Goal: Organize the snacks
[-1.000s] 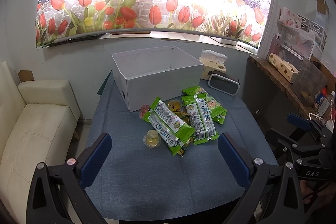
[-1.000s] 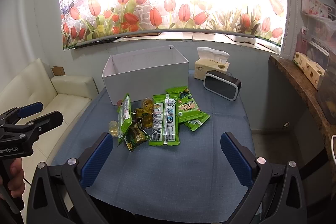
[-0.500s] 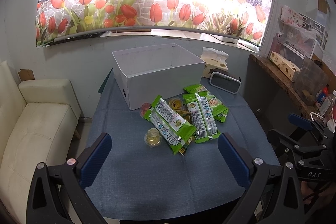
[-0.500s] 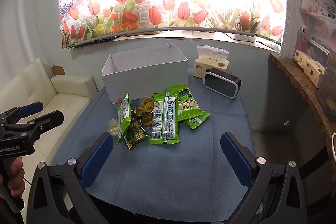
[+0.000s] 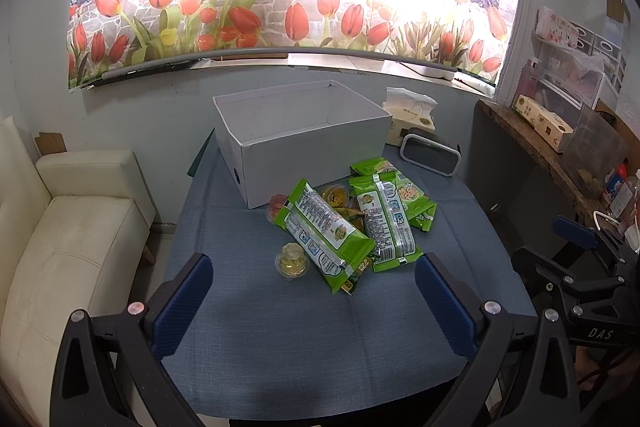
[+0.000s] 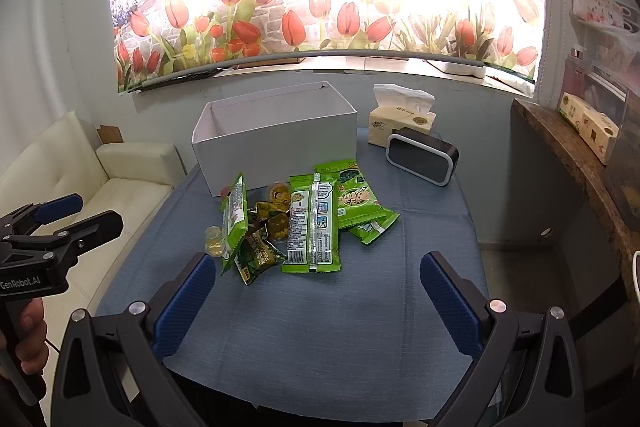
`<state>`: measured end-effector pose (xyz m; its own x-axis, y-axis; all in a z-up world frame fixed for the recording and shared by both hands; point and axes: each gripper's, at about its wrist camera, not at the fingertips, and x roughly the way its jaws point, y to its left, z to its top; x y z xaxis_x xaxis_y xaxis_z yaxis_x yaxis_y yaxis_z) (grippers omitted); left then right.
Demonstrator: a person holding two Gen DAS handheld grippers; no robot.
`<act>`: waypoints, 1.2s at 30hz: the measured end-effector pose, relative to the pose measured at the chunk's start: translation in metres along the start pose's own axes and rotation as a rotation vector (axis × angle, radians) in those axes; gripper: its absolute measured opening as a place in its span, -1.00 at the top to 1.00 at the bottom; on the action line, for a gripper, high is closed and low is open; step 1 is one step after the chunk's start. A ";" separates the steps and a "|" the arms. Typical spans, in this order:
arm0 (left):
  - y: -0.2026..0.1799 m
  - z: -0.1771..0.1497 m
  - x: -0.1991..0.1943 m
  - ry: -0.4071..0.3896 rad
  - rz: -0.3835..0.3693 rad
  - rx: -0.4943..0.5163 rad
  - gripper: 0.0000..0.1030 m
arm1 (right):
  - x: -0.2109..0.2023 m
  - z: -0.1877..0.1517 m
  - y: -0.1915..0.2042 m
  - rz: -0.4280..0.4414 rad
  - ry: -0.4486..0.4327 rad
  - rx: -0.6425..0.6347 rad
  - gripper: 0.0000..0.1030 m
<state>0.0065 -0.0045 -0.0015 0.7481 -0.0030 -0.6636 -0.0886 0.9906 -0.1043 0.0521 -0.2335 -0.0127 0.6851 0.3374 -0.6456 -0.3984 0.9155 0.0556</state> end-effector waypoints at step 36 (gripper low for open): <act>-0.035 0.018 0.221 0.282 0.166 0.037 -1.00 | 0.012 -0.033 -0.036 -0.014 0.093 0.091 -1.00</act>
<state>0.1866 -0.0373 -0.1307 0.5133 0.1267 -0.8488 -0.1663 0.9850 0.0465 0.0544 -0.2700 -0.0474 0.6287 0.3068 -0.7146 -0.3295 0.9374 0.1126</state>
